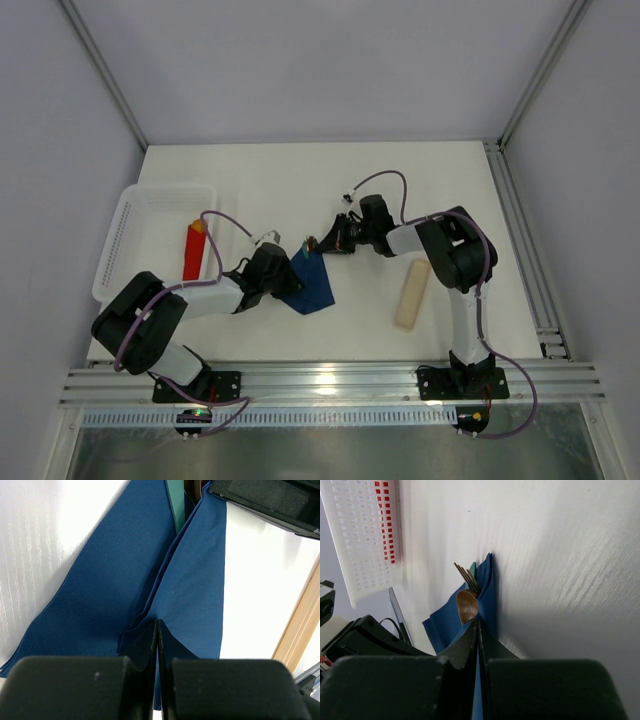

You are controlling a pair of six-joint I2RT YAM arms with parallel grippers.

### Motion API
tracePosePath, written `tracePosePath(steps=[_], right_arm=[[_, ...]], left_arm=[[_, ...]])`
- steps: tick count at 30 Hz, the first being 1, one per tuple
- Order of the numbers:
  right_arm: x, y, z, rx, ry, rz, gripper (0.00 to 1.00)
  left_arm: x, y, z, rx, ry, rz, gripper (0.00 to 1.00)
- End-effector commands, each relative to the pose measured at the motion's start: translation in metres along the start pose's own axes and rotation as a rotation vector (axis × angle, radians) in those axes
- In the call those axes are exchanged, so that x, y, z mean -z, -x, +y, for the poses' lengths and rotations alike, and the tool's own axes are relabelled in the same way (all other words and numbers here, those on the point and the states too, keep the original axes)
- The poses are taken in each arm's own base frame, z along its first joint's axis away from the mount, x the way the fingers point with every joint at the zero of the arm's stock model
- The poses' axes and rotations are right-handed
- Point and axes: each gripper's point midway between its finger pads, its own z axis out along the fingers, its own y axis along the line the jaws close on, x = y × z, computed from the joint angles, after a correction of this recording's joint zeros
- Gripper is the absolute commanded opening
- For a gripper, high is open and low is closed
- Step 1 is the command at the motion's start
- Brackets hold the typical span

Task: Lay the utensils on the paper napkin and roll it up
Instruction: Roll the napkin at the center of the board.

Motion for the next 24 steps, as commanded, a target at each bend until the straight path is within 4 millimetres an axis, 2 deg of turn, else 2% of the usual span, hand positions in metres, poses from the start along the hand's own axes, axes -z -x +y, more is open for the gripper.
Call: tracePosePath(steps=[1, 5, 7, 16, 20, 24], right_arm=[[0.001, 0.010, -0.011, 0.031, -0.064, -0.040, 0.04], [0.008, 0.014, 0.003, 0.058, -0.055, -0.047, 0.04], [0.011, 0.013, 0.016, 0.100, -0.046, -0.044, 0.04], [0.011, -0.026, 0.059, 0.232, -0.049, 0.022, 0.04], [0.010, -0.043, 0.065, 0.274, -0.081, 0.053, 0.04], [0.013, -0.054, 0.056, 0.281, -0.148, 0.069, 0.04]], left_arm=[[0.003, -0.005, 0.009, -0.025, 0.033, 0.019, 0.00], [0.003, -0.005, 0.008, -0.026, 0.034, 0.018, 0.00], [0.002, -0.004, 0.008, -0.025, 0.035, 0.019, 0.00], [0.005, -0.002, 0.009, -0.025, 0.049, 0.011, 0.00], [0.006, -0.001, 0.010, -0.024, 0.056, 0.008, 0.00], [0.007, 0.000, 0.009, -0.024, 0.057, 0.009, 0.00]])
